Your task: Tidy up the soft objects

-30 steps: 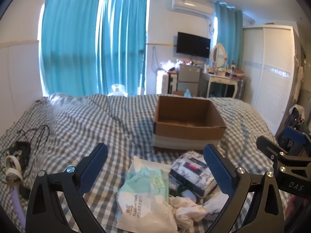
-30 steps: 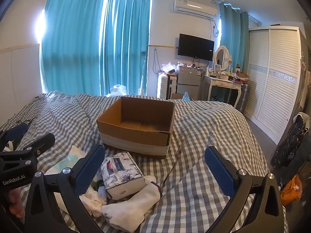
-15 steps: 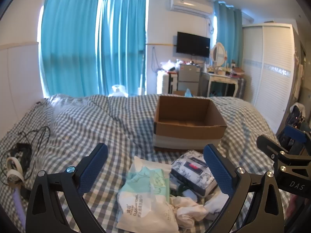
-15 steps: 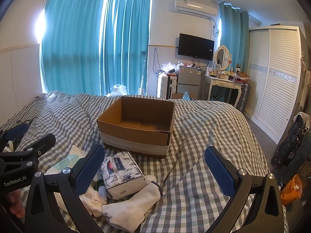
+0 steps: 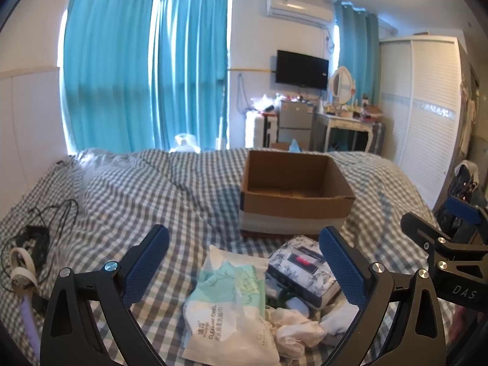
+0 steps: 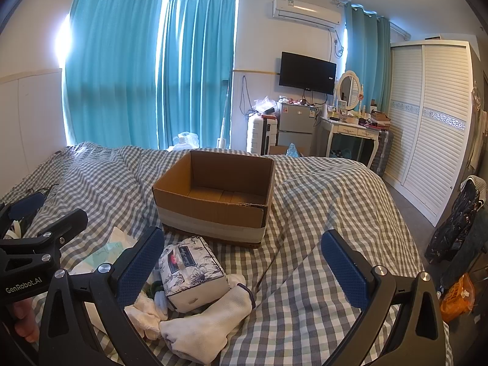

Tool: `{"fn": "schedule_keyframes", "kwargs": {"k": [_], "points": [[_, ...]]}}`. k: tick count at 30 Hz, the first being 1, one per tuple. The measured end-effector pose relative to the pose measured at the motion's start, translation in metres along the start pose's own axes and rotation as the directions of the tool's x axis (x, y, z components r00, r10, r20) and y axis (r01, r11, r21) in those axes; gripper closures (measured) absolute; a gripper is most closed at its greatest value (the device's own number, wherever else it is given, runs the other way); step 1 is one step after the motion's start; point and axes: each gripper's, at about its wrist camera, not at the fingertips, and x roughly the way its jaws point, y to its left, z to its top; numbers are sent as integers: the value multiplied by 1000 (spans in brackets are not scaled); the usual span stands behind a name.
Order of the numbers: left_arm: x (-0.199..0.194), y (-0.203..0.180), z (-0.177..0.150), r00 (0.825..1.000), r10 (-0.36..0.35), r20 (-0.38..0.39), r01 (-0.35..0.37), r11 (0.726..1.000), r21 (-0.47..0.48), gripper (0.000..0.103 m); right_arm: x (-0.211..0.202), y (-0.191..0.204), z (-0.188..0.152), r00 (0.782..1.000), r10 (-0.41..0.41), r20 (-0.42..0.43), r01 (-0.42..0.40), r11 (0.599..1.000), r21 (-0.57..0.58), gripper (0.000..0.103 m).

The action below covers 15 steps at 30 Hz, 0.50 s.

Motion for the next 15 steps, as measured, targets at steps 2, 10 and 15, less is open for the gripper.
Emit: {"fn": "schedule_keyframes", "kwargs": {"k": [2, 10, 15], "points": [[0, 0, 0, 1000, -1, -1, 1, 1000, 0, 2, -1, 0, 1, 1000, 0, -2, 0, 1000, 0, 0], [0, 0, 0, 1000, -1, -1, 1, 1000, 4, 2, 1, 1, -2, 1000, 2, -6, -2, 1000, 0, 0], [0, -1, 0, 1000, -1, -1, 1, 1000, 4, 2, 1, 2, -4, 1000, 3, -6, -3, 1000, 1, 0]]}}
